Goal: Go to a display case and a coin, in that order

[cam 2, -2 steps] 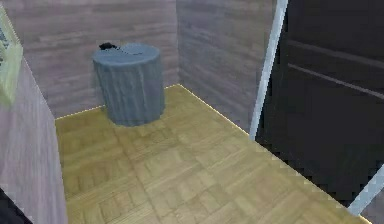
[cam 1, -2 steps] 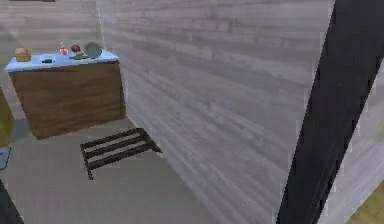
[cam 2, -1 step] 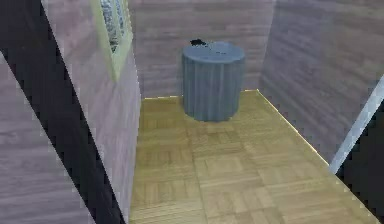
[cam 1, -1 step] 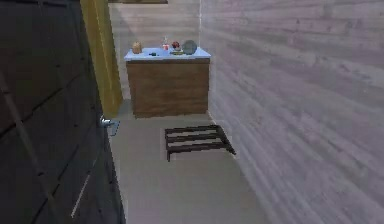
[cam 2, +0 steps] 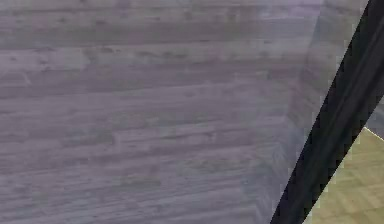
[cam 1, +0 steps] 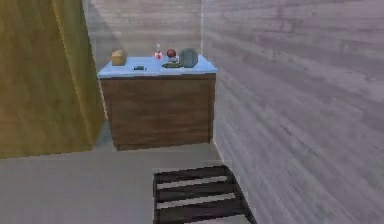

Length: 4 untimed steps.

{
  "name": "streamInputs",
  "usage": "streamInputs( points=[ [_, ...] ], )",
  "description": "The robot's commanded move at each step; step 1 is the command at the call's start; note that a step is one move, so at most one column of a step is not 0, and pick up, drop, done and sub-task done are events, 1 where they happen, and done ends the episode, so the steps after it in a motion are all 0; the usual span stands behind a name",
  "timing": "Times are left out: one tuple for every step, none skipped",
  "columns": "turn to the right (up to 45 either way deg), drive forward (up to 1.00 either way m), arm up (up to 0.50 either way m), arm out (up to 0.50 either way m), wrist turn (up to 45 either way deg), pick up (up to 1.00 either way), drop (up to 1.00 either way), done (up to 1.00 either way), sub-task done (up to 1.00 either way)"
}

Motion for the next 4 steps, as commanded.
streamInputs(
  points=[
    [0.0,0.35,0.0,0.0,0.0,0.0,0.0,0.0,0.0],
    [-45.0,0.0,0.0,0.0,0.0,0.0,0.0,0.0,0.0],
    [0.0,0.5,0.0,0.0,0.0,0.0,0.0,0.0,0.0],
    [33.0,0.0,0.0,0.0,0.0,0.0,0.0,0.0,0.0]
  ],
)
